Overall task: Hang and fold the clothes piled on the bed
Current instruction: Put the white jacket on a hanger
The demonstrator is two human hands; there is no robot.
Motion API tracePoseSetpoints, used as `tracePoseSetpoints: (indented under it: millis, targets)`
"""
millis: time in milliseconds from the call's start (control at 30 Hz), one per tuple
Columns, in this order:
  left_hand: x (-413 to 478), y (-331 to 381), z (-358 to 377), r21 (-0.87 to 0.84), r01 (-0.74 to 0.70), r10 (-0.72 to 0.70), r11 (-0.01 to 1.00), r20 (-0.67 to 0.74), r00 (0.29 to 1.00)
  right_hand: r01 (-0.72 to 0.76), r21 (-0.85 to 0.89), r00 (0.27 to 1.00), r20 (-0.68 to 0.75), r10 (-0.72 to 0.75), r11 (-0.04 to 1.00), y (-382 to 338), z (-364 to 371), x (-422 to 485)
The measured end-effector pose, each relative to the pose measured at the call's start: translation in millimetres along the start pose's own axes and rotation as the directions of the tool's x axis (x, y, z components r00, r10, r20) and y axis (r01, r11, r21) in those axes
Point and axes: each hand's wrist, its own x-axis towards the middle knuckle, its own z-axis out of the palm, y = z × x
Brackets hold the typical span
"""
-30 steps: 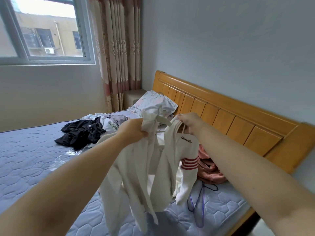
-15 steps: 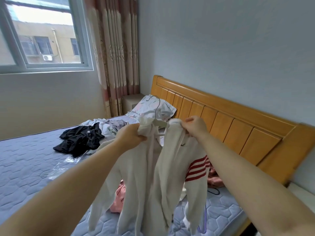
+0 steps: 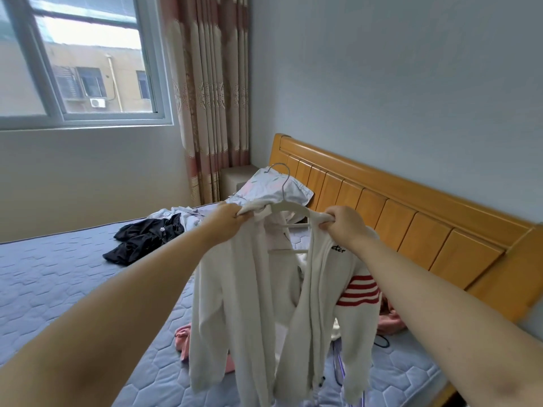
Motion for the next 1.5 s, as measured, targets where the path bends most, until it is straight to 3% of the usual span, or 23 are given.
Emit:
tracePoseSetpoints:
  millis: [67,167,233,300,367,433,467,500,567,633,667,733,800,1033,1100,1167,1267,1333,1500]
  targets:
    - [9,-10,-15,0.097,0.119,-0.101,0.988,-0.17,0.98,-0.065,0.009,0.993,-0.102,0.065,0.998,3,-1,4]
    - [12,-10,-28,-0.024,0.298,-0.283,0.954,-0.396,0.873,-0.123,0.066,0.963,-0.235,0.135,0.99,-1,-1,8]
    - [6,7,-17,0.001,0.257,-0.229,0.966,-0.457,0.86,-0.146,0.156,0.94,-0.286,0.186,0.977,-9,2,11]
    - [-6,25,9,0.187,0.13,-0.063,0.974,-0.324,0.944,-0.159,0.249,0.92,-0.314,0.235,0.955,-16,5,12]
    - [-20,28,35,0.248,0.058,-0.063,0.967,0.013,0.998,-0.136,0.297,0.914,-0.331,0.236,0.945,-17,7,11]
    - [-28,16,48,0.293,0.033,-0.124,0.956,0.297,0.947,-0.107,0.298,0.923,-0.324,0.206,0.948,-12,9,6]
    - [-33,10,48,0.315,0.023,-0.137,0.949,0.345,0.928,-0.104,0.301,0.929,-0.311,0.2,0.948,-10,10,4]
    - [-35,6,44,0.305,0.026,-0.128,0.952,0.319,0.939,-0.114,0.315,0.933,-0.293,0.211,0.942,-6,11,3]
    - [-36,0,30,0.231,0.068,-0.082,0.971,0.053,0.995,-0.153,0.354,0.936,-0.249,0.25,0.923,-1,10,0]
    - [-28,-6,13,0.124,0.042,-0.006,0.991,-0.282,0.96,-0.164,0.391,0.94,-0.216,0.263,0.906,4,6,-3]
    - [-20,-10,5,0.128,-0.009,0.05,0.992,-0.324,0.945,-0.158,0.404,0.945,-0.204,0.257,0.901,4,4,-5]
    - [-6,-12,-7,0.249,-0.07,0.104,0.966,-0.128,0.986,-0.135,0.419,0.958,-0.175,0.225,0.898,2,1,-8]
    - [2,-9,-11,0.316,-0.055,0.037,0.947,0.063,0.997,-0.089,0.417,0.971,-0.167,0.172,0.904,-4,-1,-10]
    - [-1,-7,-8,0.266,-0.08,0.072,0.961,0.039,0.997,0.115,0.224,0.971,-0.229,-0.063,0.968,-22,-7,-7]
    - [-4,-11,-3,0.137,-0.051,0.058,0.989,-0.049,0.997,0.141,0.157,0.987,-0.094,-0.127,0.977,-26,-20,-8]
    - [-7,-16,4,0.049,-0.066,0.072,0.997,-0.118,0.99,0.097,0.191,0.964,0.227,-0.141,0.977,-26,-43,-9]
    - [-11,-12,8,-0.068,-0.13,0.117,0.989,-0.178,0.977,-0.207,0.301,0.723,0.688,-0.061,0.931,-23,-65,-7]
    - [-10,-3,8,-0.135,-0.157,0.13,0.978,-0.191,0.973,-0.312,0.245,0.628,0.779,0.006,0.918,-20,-61,1]
    - [-5,10,6,-0.265,-0.197,0.182,0.944,-0.079,0.98,-0.19,0.039,0.649,0.755,0.096,0.981,-10,-18,10]
